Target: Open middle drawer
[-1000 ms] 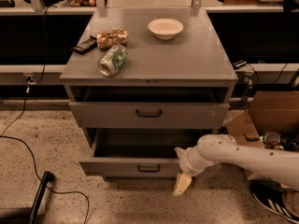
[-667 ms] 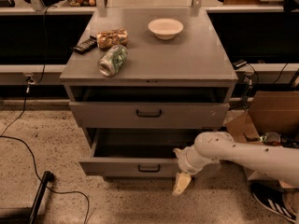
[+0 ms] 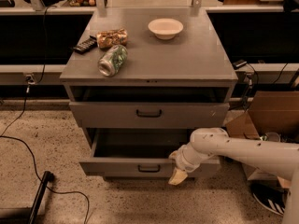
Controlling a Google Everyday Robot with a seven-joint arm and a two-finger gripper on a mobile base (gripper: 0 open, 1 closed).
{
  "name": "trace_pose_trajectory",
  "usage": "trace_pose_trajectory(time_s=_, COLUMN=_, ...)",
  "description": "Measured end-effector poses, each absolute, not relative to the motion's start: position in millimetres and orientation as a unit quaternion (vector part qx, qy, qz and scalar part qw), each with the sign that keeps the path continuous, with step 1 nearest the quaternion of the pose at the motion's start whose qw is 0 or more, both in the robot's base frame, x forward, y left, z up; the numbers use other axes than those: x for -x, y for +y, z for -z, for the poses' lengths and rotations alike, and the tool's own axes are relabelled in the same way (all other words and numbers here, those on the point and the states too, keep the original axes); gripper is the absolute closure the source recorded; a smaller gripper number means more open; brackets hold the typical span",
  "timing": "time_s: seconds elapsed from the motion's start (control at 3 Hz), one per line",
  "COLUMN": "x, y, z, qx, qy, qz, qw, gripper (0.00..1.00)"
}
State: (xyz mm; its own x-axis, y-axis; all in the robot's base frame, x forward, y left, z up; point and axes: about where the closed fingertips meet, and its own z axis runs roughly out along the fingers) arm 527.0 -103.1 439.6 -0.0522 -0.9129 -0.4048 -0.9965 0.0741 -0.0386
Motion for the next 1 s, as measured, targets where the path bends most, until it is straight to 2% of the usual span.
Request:
trace_pose_trajectory(time_s=0.33, x=-526, y=-99, z=-441, qx=0.675, qy=0.708, qz=-0.132, qw=0.158, gripper=0.36)
trace_pose_trajectory(time_s=0.67, x=-517, y=-94, z=-454, qx=0.683, qy=0.698, qz=-0.140, qw=0.164, gripper=0.30)
trace_pose_trajectory(time_s=1.0, x=-505, y=-85, z=-477, qx=0.691, qy=0.681, qz=-0.154, qw=0.189, gripper=0.32)
